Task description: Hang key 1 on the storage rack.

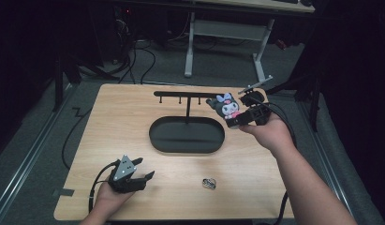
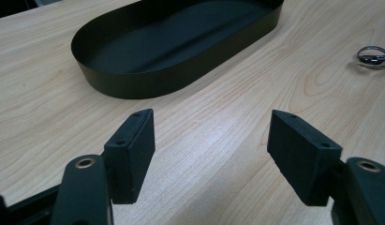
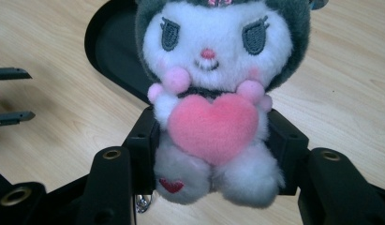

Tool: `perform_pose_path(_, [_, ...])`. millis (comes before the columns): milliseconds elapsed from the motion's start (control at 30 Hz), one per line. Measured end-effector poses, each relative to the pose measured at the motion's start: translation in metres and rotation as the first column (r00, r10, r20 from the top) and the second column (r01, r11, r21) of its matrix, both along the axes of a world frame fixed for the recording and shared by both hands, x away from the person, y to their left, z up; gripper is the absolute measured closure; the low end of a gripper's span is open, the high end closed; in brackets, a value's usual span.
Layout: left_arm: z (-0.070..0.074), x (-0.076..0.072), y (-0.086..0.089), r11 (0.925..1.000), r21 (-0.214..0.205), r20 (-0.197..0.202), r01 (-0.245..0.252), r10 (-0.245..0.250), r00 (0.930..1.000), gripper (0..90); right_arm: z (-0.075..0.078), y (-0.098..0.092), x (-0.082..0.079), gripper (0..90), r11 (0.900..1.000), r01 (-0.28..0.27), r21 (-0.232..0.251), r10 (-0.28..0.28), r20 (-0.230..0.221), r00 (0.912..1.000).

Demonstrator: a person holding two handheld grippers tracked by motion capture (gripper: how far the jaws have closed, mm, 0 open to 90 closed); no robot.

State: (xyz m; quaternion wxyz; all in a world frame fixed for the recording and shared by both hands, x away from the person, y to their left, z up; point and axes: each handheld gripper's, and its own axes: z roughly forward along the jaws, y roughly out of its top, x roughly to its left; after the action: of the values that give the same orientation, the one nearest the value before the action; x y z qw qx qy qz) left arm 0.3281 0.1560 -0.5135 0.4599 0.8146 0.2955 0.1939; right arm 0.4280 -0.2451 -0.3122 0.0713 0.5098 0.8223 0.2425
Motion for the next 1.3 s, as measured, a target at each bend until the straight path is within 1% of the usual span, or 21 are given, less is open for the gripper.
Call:
perform_pose_path(67, [0.000,0.000,0.000,1.0000,0.002,-0.001,0.000,0.000,1.0000,33.0,0.001,0.000,0.002,47.9,0.9999,0.005,0.010,-0.005,0.001,1.0000])
perform_pose_path(133, [0.000,0.000,0.000,1.0000,-0.002,0.000,0.000,0.000,1.0000,33.0,0.002,0.001,0.004,47.9,1.0000,0.003,0.005,-0.003,0.005,1.0000])
perform_pose_path(200, [0.000,0.000,0.000,1.0000,0.004,0.000,0.004,-0.004,1.0000,33.0,0.003,0.001,0.006,47.9,0.9999,0.005,0.013,-0.006,0.008,1.0000])
perform_pose_path(333, [0.000,0.000,0.000,1.0000,0.001,0.000,0.005,-0.005,1.0000,33.0,0.005,0.004,0.009,47.9,1.0000,0.004,0.005,-0.004,0.014,0.9999])
perform_pose_path(467, [0.001,-0.001,0.000,1.0000,0.002,0.000,0.004,-0.004,1.0000,33.0,0.006,0.004,0.013,47.9,0.9999,0.011,0.012,-0.011,0.018,0.9998])
perform_pose_path(667, [0.001,-0.001,0.000,1.0000,0.002,0.000,0.005,-0.005,1.0000,33.0,0.003,0.000,0.017,47.8,0.9996,0.029,0.003,-0.029,0.020,0.9994])
perform_pose_path(733, [0.000,-0.002,0.000,1.0000,0.002,0.003,0.004,-0.004,1.0000,33.1,0.002,-0.004,0.018,47.8,0.9990,0.044,-0.002,-0.044,0.023,0.9988])
perform_pose_path(800, [0.000,-0.001,0.000,1.0000,0.004,0.003,0.004,-0.004,1.0000,33.1,0.001,-0.007,0.018,47.8,0.9985,0.055,0.005,-0.055,0.024,0.9982])
perform_pose_path(867, [0.000,-0.001,0.000,1.0000,-0.001,0.002,0.004,-0.004,1.0000,33.1,-0.003,-0.011,0.019,47.8,0.9979,0.065,0.008,-0.065,0.018,0.9977])
perform_pose_path(933, [0.000,-0.001,-0.001,1.0000,0.004,0.003,0.006,-0.006,1.0000,33.1,-0.008,-0.014,0.018,47.8,0.9970,0.075,0.015,-0.076,0.014,0.9970])
perform_pose_path(1033, [0.000,-0.002,-0.001,1.0000,0.002,-0.002,0.007,-0.007,1.0000,33.1,-0.015,-0.016,0.018,47.7,0.9970,0.076,0.015,-0.076,0.011,0.9970])
perform_pose_path(1100, [0.000,-0.002,-0.002,0.9999,0.006,0.002,0.010,-0.010,0.9999,33.2,-0.020,-0.018,0.017,47.7,0.9965,0.083,0.014,-0.083,0.002,0.9965])
perform_pose_path(1167, [0.000,-0.002,-0.002,0.9999,0.009,0.002,0.010,-0.010,0.9999,33.2,-0.024,-0.021,0.016,47.6,0.9963,0.084,0.015,-0.084,0.005,0.9964])
perform_pose_path(1233, [-0.001,-0.002,-0.002,0.9999,0.010,-0.004,0.013,-0.012,0.9999,33.1,-0.027,-0.024,0.015,47.6,0.9956,0.089,0.027,-0.089,0.002,0.9960])
perform_pose_path(1300, [-0.001,-0.002,-0.003,0.9999,0.011,-0.001,0.013,-0.013,0.9999,33.2,-0.031,-0.026,0.014,47.5,0.9952,0.095,0.026,-0.095,-0.004,0.9955])
